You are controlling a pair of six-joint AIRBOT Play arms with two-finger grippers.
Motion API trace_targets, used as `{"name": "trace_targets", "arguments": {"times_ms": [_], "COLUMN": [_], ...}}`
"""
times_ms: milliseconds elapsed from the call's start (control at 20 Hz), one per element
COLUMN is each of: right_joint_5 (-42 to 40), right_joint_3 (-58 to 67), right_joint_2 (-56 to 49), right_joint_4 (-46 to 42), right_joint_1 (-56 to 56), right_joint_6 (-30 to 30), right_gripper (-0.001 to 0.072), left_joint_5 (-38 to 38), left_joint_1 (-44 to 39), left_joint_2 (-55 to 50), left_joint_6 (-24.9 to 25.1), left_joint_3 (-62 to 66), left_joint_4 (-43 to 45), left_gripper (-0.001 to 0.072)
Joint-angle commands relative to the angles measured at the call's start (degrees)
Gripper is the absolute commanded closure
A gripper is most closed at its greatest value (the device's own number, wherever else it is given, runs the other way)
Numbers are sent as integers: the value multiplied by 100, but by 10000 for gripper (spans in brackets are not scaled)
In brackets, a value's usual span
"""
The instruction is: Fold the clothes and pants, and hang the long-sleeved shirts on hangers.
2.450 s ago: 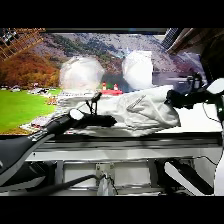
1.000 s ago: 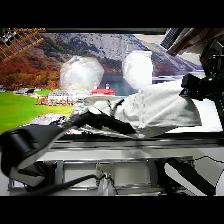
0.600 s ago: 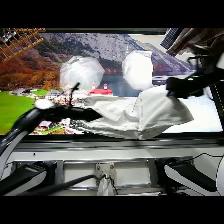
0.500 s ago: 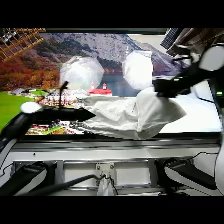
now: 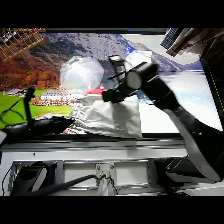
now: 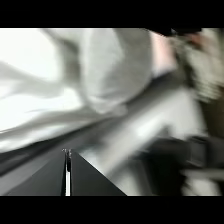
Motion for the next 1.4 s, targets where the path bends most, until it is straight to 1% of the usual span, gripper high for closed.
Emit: {"name": "trace_targets", "arguments": {"times_ms": [0,100,150,200,250,300,400,450,500,600,700,750,850,900,950,1000,1050,1150,1200,1250,1350], "right_joint_5": [-1412,-2393,-2769,-2988,-2986,-2756,-2146,-1818,-1541,-866,-463,-468,-566,-632,-686,-761,-922,-1397,-1582,-1711,-1707], "right_joint_3": [7,7,7,7,13,59,146,144,131,111,-22,-199,-693,-984,-1318,-1657,-2059,-2815,-3115,-3364,-3606], "right_joint_2": [-568,-763,-820,-831,-811,-782,-636,-509,-367,-81,234,407,688,765,796,796,793,776,728,616,262], "right_joint_4": [431,1174,1545,1982,2424,2695,2553,2225,1698,350,-813,-1095,-1019,-756,-273,354,1086,2430,2949,3410,4044], "right_joint_1": [496,660,728,778,785,774,688,645,546,258,-271,-647,-1657,-2138,-2634,-3047,-3436,-3976,-4118,-4190,-4146], "right_joint_6": [24,-208,-426,-625,-944,-1231,-1325,-1322,-1290,-890,-754,-688,-553,-588,-852,-1259,-1770,-2664,-3049,-3451,-4155], "right_gripper": [629,602,514,355,287,289,288,293,306,306,306,306,296,244,182,180,162,162,162,162,161], "left_joint_5": [133,105,81,48,46,50,55,72,101,136,140,162,269,367,461,551,612,629,632,634,632], "left_joint_1": [35,33,33,33,33,33,33,33,33,33,33,33,31,31,31,31,31,31,31,31,28], "left_joint_2": [964,1281,1342,1344,1325,1285,1187,1119,1056,898,741,673,575,533,494,446,402,299,249,208,160], "left_joint_6": [-1443,-1759,-1797,-1799,-1799,-1797,-1797,-1797,-1797,-1794,-1790,-1790,-1788,-1790,-1790,-1792,-1792,-1792,-1792,-1792,-1790], "left_joint_3": [-7,-9,-9,-9,-9,-9,-9,-9,-9,-9,-9,-9,-9,-9,-9,-9,-9,-9,-9,-9,-11], "left_joint_4": [2205,2590,2647,2649,2649,2649,2649,2649,2649,2649,2649,2649,2649,2649,2649,2647,2645,2632,2590,2514,2367], "left_gripper": [682,682,682,682,682,682,682,682,682,682,682,681,681,681,681,676,667,663,558,493,492]}}
